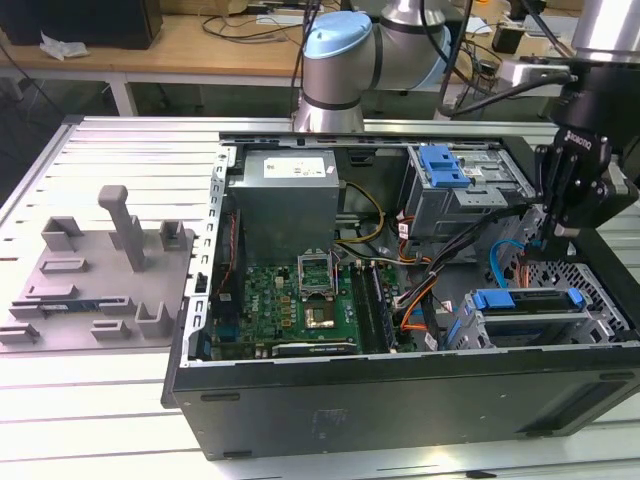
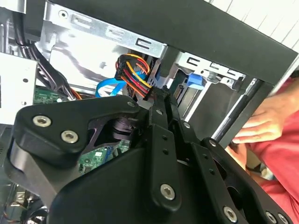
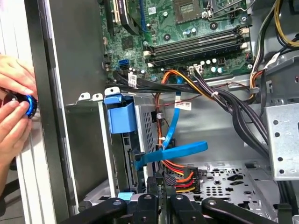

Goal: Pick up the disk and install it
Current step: 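Insert the first disk wire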

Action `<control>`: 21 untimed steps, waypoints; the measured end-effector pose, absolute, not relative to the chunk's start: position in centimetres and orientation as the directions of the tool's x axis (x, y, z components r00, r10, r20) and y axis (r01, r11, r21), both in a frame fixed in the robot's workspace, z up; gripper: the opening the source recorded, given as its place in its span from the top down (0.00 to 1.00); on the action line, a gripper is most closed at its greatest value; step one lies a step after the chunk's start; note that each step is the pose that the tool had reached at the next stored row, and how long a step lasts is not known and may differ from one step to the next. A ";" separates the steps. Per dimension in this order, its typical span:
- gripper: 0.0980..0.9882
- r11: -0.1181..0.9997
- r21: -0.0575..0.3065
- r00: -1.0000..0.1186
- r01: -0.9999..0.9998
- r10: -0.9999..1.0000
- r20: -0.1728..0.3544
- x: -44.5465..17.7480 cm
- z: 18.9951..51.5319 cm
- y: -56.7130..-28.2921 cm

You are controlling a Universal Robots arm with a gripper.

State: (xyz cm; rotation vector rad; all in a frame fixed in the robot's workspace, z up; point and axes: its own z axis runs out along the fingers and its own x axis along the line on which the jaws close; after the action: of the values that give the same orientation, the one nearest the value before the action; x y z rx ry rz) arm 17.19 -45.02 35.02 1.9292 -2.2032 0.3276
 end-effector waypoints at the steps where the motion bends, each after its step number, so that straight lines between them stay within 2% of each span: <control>1: 0.93 0.126 -0.036 -0.131 -0.991 -0.953 0.274 17.2 35.0 -45.2; 4: 0.93 0.123 -0.030 -0.127 -0.992 -0.965 0.228 17.1 35.1 -45.6; 21: 0.93 0.102 -0.021 -0.103 -0.995 -0.986 0.128 16.4 35.7 -49.3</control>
State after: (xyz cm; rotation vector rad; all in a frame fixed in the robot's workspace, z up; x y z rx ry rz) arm 16.37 -49.32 35.70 2.0469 -2.2699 0.1545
